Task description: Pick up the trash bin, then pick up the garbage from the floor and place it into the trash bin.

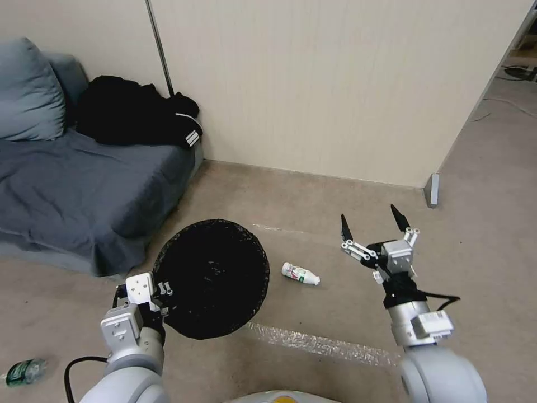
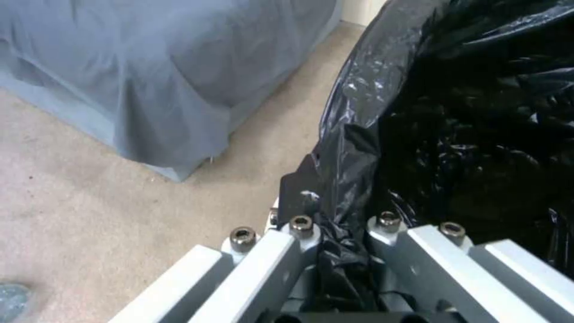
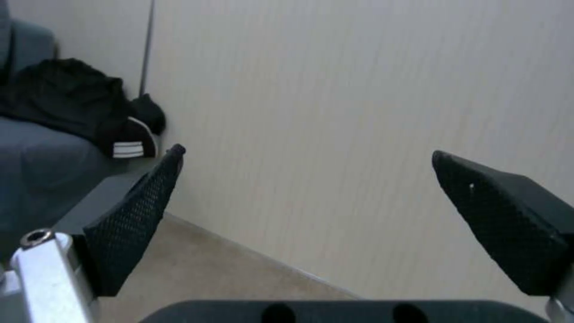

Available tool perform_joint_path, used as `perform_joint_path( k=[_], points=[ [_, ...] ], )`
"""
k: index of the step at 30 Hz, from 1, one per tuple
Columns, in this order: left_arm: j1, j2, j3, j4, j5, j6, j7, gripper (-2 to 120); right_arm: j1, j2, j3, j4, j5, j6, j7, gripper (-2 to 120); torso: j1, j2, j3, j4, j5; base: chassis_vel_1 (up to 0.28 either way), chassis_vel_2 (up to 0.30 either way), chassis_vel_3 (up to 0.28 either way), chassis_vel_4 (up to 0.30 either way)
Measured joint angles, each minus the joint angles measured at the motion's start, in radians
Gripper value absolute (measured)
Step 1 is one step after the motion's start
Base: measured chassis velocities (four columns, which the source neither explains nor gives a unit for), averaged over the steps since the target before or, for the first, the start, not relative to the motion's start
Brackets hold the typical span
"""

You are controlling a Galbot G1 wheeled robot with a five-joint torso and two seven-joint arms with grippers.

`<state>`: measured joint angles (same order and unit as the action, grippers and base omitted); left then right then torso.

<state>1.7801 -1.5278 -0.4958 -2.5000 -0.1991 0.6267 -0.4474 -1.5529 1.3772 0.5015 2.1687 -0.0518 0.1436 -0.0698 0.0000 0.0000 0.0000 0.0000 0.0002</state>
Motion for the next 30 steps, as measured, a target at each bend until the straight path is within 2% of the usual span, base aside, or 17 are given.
perform_joint_path(
  k=[11, 17, 21, 23, 24, 26, 27, 30],
  points=[
    [-0.001, -0.002, -0.003, 0.0, 0.022, -0.003, 0.01, 1, 0.157, -0.132, -0.071, -0.227, 0.026, 0.022, -0.061, 100, 0.0, 0.0, 0.0, 0.0001, -0.0001, 0.0, 0.0, 0.0, 0.0],
    [-0.004, -0.002, -0.001, 0.006, 0.031, -0.004, 0.011, 1, 0.253, -0.21, -0.161, -0.383, 0.027, 0.056, -0.111, 100, 0.0, 0.0, 0.0, 0.0, -0.0002, 0.0, 0.0, 0.0, 0.0],
    [-0.004, -0.002, -0.001, 0.008, 0.032, -0.005, 0.012, 1, 0.282, -0.213, -0.188, -0.428, 0.026, 0.067, -0.121, 100, 0.0, 0.0, 0.0, -0.0001, -0.0002, 0.0, 0.0, 0.0, 0.0],
    [-0.004, -0.001, 0.0, 0.009, 0.036, -0.006, 0.012, 1, 0.341, -0.206, -0.242, -0.518, 0.021, 0.09, -0.137, 100, 0.0, 0.0, 0.0, 0.0, -0.0003, 0.0, 0.0, 0.0, 0.0],
    [-0.004, -0.001, 0.0, 0.009, 0.036, -0.006, 0.012, 1, 0.341, -0.206, -0.242, -0.518, 0.021, 0.09, -0.137, 100, 0.0, 0.0, 0.0, 0.0, -0.0003, 0.0, 0.0, 0.0, 0.0],
    [-0.002, -0.001, -0.001, 0.009, 0.04, -0.007, 0.012, 1, 0.42, -0.189, -0.29, -0.647, 0.004, 0.12, -0.168, 100, 0.0, 0.0, 0.0, 0.0003, -0.0003, 0.0, 0.0, 0.0, 0.0],
    [-0.002, -0.001, -0.001, 0.009, 0.04, -0.007, 0.012, 1, 0.42, -0.189, -0.29, -0.647, 0.004, 0.12, -0.168, 100, 0.0, 0.0, 0.0, 0.0003, -0.0003, 0.0, 0.0, 0.0, 0.0],
    [0.001, -0.001, -0.003, 0.009, 0.044, -0.008, 0.012, 1, 0.504, -0.162, -0.329, -0.792, -0.009, 0.173, -0.221, 100, 0.0, 0.0, 0.0, 0.0, -0.0001, 0.0, 0.0, 0.0, 0.0]
  ],
)
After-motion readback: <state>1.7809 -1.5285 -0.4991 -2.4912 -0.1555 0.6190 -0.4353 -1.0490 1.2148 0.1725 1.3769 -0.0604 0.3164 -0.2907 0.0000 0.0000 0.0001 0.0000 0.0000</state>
